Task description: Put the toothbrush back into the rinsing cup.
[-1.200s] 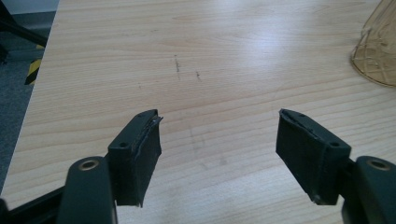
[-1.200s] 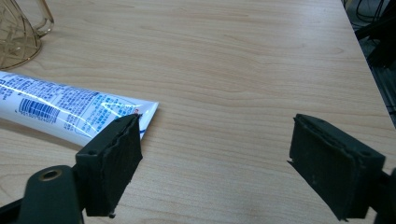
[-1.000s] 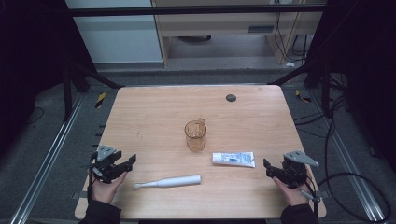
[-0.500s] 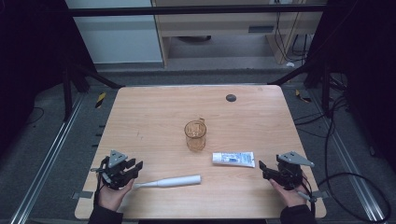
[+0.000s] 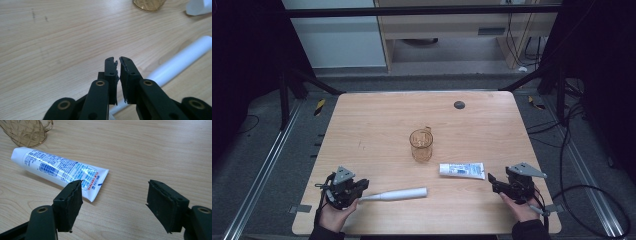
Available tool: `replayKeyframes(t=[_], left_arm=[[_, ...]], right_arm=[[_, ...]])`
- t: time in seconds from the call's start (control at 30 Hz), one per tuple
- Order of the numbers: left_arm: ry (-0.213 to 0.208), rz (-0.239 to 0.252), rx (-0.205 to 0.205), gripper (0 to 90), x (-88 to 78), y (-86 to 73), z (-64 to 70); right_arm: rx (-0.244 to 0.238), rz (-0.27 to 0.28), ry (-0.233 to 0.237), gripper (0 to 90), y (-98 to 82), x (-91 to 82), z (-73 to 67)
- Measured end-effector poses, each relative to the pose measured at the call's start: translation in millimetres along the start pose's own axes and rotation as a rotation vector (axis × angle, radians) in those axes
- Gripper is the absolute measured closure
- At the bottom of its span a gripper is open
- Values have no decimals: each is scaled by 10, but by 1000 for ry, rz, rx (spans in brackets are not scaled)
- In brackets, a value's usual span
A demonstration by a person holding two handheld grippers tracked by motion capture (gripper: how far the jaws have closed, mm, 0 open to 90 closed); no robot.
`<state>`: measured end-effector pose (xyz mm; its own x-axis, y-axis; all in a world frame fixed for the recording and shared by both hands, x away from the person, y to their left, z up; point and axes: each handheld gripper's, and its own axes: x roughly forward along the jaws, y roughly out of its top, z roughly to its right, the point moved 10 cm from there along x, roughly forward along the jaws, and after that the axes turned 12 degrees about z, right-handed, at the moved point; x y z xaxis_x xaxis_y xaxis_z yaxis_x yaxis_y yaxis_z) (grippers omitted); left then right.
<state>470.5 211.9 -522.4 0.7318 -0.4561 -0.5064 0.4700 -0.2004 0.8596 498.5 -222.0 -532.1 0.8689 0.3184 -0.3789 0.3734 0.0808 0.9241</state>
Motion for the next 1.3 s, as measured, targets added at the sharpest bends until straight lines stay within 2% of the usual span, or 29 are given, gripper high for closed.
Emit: replayKeyframes(t=[0.1, 0.33, 0.4, 0.57, 0.8, 1.0, 1.3], left_arm=[[-38, -21, 19, 869, 5, -35, 94], [-91, -57, 29, 892, 12, -96, 224], [-115, -86, 42, 894, 16, -145, 282], [-131, -120, 46, 894, 33, -207, 326], [-139, -159, 56, 894, 62, -271, 338], [-127, -181, 68, 894, 79, -304, 314], [-105, -183, 71, 895, 103, -319, 257]], right_arm=[[-3, -5, 5, 284, -11, 9, -4], [-1, -16, 9, 284, -29, 19, -19], [0, -16, 11, 284, -28, 17, -21], [-3, -17, 9, 284, -33, 22, -9], [-11, -21, 12, 284, -39, 28, -18], [-7, -24, 16, 284, -42, 27, -30], [-15, -29, 12, 284, -53, 37, -29]])
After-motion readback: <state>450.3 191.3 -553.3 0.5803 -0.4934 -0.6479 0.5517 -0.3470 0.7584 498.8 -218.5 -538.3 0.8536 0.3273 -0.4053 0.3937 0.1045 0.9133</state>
